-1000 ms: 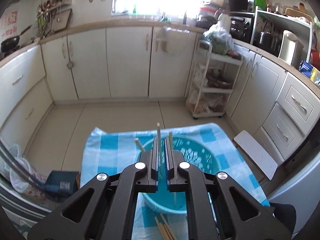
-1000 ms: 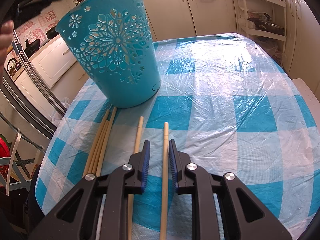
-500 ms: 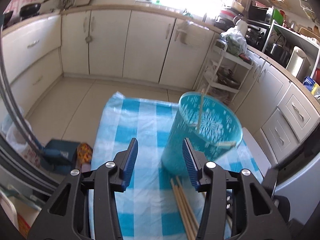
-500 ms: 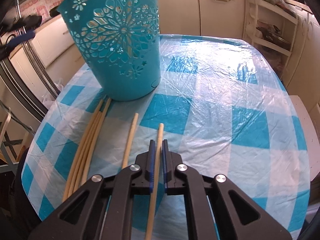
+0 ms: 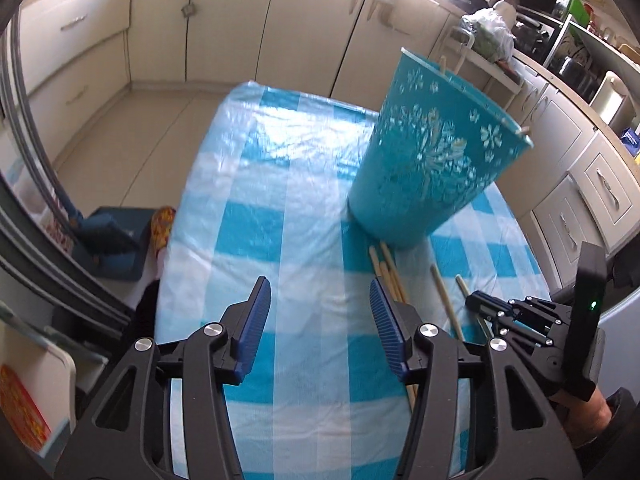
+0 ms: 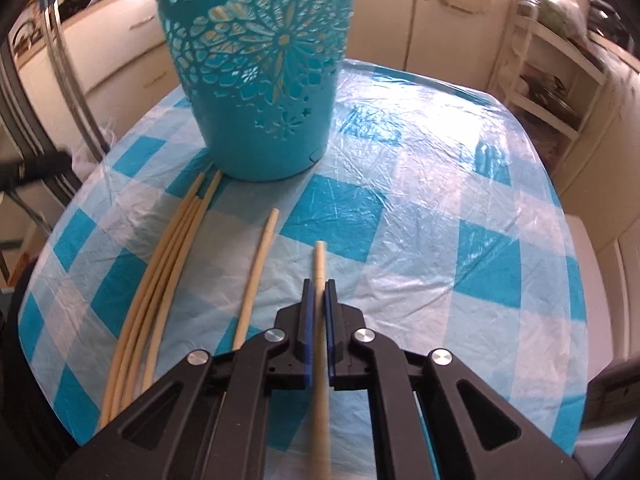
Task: Organize utensils
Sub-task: 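Lift a chopstick with the right gripper and carry it over the basket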
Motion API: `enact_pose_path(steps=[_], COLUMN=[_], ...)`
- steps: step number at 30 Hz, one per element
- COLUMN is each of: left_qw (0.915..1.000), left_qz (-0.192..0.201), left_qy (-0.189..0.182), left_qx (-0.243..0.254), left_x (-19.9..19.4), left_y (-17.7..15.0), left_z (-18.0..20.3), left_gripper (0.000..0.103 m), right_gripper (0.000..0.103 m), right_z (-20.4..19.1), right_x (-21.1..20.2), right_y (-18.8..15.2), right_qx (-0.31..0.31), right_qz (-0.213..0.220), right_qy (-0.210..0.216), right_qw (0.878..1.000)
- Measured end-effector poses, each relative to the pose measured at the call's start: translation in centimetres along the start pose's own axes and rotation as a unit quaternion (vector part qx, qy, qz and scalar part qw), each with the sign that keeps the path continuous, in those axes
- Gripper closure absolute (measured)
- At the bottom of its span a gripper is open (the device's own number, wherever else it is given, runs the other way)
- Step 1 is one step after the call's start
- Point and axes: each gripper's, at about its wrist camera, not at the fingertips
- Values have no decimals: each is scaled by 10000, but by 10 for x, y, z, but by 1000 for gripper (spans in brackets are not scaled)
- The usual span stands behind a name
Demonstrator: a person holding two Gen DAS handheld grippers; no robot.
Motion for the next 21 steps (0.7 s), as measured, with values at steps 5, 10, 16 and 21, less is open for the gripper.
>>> enact_pose_path(steps=[5, 10, 16, 21], left_qw=[10000, 9996, 9994, 9995], left_qz=[-68, -265, -328, -264], left_qy=[46, 67, 40, -31], left_qx=[16, -102, -119, -141], left_x=[-4, 1, -4, -12], left_y=[-9, -21, -30, -29], left_z=[-2, -7, -5, 0], left_gripper=[45, 45, 45, 43], right_gripper=[97, 97, 97, 97], right_z=[18, 37, 35, 24], right_x=[-35, -85, -136, -142], right_y=[-1, 27, 98, 165], right_qx=[794, 1455, 1700, 1725], right_qz=[481, 1228, 2373, 3086], right_qy=[358, 852, 1450, 1501], right_qw=[9950, 9780, 9454, 9233])
Point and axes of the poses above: each gripper's, at about its wrist camera, not at the fingertips, and x roughly the way its jaws point, z to its right, y to its top, and after that the axes turned 12 degrees about z, right-handed
